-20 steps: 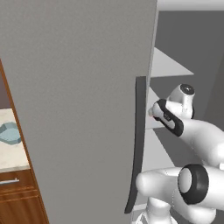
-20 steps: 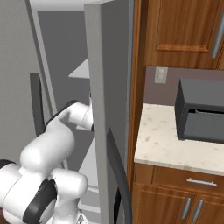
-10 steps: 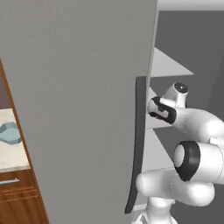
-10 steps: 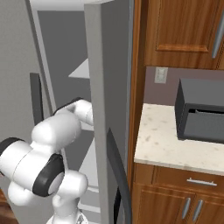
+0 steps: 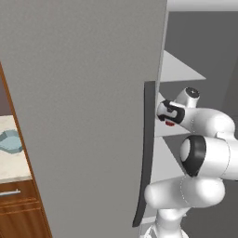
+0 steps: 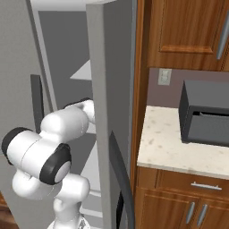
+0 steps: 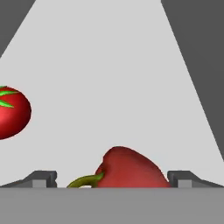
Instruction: Take the tomato and bell pepper out of the freezer and place them in the tupperware container on the counter. Then put the tupperware containing the vegetables back in the freezer.
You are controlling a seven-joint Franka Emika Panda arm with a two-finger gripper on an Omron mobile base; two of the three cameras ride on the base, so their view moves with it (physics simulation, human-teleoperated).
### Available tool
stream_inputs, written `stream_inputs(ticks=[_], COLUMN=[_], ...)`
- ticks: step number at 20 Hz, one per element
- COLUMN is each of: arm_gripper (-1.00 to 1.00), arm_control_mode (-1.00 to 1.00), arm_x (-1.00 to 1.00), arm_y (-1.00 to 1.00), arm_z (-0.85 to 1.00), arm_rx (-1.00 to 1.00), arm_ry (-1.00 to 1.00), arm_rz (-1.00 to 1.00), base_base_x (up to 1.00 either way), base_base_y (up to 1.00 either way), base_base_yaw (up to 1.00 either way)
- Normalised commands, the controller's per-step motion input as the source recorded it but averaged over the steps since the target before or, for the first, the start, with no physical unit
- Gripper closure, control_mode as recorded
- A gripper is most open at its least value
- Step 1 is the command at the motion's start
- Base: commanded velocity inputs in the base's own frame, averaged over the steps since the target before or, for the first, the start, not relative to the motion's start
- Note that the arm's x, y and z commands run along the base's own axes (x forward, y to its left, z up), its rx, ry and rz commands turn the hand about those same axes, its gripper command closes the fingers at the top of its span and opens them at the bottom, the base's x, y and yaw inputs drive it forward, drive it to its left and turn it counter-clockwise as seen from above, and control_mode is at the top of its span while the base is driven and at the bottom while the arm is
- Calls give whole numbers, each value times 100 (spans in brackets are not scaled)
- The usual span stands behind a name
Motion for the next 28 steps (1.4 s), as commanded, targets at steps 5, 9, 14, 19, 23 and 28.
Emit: stream_inputs(ticks=[5,9,14,19,23,28], arm_gripper=[-100,-100,-100,-100,100,100], arm_control_mode=[-100,-100,-100,-100,-100,-100], arm_x=[3,0,0,0,0,-23], arm_y=[-1,0,0,0,1,0], arm_z=[-21,-29,-42,-51,-51,-23], arm_rx=[0,0,0,0,-2,-2], arm_ry=[0,1,5,9,9,0], arm_rz=[6,4,2,1,0,0], base_base_x=[0,0,0,0,0,0], base_base_y=[0,0,0,0,0,0], base_base_yaw=[0,0,0,0,0,0])
